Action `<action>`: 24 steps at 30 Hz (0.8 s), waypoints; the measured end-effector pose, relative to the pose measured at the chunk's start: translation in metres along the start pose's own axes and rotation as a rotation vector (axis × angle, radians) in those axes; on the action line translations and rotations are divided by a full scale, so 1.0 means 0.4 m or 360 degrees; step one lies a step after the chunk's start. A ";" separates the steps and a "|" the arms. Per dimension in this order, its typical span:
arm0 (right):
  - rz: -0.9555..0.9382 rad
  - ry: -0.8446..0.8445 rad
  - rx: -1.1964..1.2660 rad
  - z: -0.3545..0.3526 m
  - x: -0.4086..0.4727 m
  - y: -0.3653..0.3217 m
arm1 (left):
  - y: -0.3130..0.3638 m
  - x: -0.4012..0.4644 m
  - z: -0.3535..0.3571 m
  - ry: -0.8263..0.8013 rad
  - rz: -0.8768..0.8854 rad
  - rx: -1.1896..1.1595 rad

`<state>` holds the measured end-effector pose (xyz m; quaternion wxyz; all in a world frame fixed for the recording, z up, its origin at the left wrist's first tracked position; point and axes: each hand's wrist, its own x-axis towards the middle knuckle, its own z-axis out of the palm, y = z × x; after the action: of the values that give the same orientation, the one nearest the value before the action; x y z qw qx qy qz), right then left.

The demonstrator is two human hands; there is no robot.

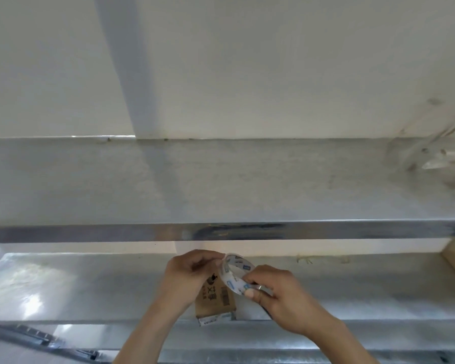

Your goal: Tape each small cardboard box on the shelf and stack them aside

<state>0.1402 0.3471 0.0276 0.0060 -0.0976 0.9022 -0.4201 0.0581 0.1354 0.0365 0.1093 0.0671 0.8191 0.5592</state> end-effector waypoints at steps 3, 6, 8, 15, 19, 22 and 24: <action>0.0006 -0.0011 0.0048 0.013 -0.004 0.001 | -0.010 -0.023 -0.009 -0.0015 0.0083 0.0049; -0.0016 -0.0010 0.0086 0.023 0.001 -0.004 | -0.012 -0.041 -0.024 -0.0068 0.0145 0.0151; -0.0013 -0.0024 0.0131 0.029 0.006 -0.009 | -0.018 -0.041 -0.031 -0.0071 0.0091 0.0217; 0.0099 -0.0156 0.0127 0.017 0.059 -0.048 | -0.037 -0.046 -0.028 0.0056 -0.0028 0.0468; 0.0210 -0.0396 0.0303 -0.012 0.165 -0.062 | -0.044 -0.040 -0.018 0.0068 -0.0197 0.0503; 0.0282 -0.0550 0.0162 -0.008 0.233 -0.068 | -0.062 -0.028 -0.015 0.0095 -0.0348 0.0404; 0.0362 -0.0654 -0.0115 -0.004 0.269 -0.063 | -0.074 -0.018 -0.023 0.0176 -0.0430 0.0296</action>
<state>0.0389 0.3132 0.0554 0.2331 -0.0790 0.9017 -0.3554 0.0632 0.1147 0.0130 0.1316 -0.0646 0.8736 0.4640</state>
